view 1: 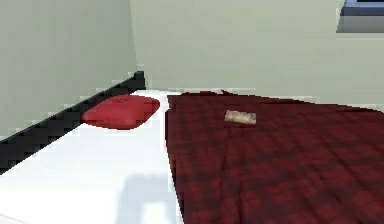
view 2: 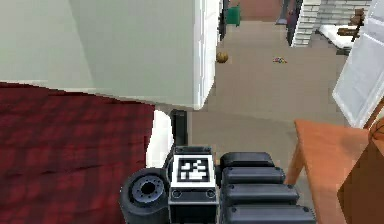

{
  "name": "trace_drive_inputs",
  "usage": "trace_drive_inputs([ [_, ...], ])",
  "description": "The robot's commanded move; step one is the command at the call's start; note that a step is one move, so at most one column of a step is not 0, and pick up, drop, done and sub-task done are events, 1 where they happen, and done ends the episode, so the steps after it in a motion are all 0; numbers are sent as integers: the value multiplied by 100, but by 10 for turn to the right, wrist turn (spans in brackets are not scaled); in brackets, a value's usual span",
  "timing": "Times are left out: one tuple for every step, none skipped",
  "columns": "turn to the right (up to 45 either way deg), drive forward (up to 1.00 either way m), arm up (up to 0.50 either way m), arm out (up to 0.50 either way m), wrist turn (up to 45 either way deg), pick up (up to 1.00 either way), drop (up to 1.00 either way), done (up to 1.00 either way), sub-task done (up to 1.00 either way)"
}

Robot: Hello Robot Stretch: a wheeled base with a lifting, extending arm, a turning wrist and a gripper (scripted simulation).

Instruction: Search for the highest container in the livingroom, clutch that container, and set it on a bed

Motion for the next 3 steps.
trace_drive_inputs([
  [-30,0,0,0,0,0,0,0,0],
  [390,0,0,0,0,0,0,0,0],
  [-420,0,0,0,0,0,0,0,0],
])
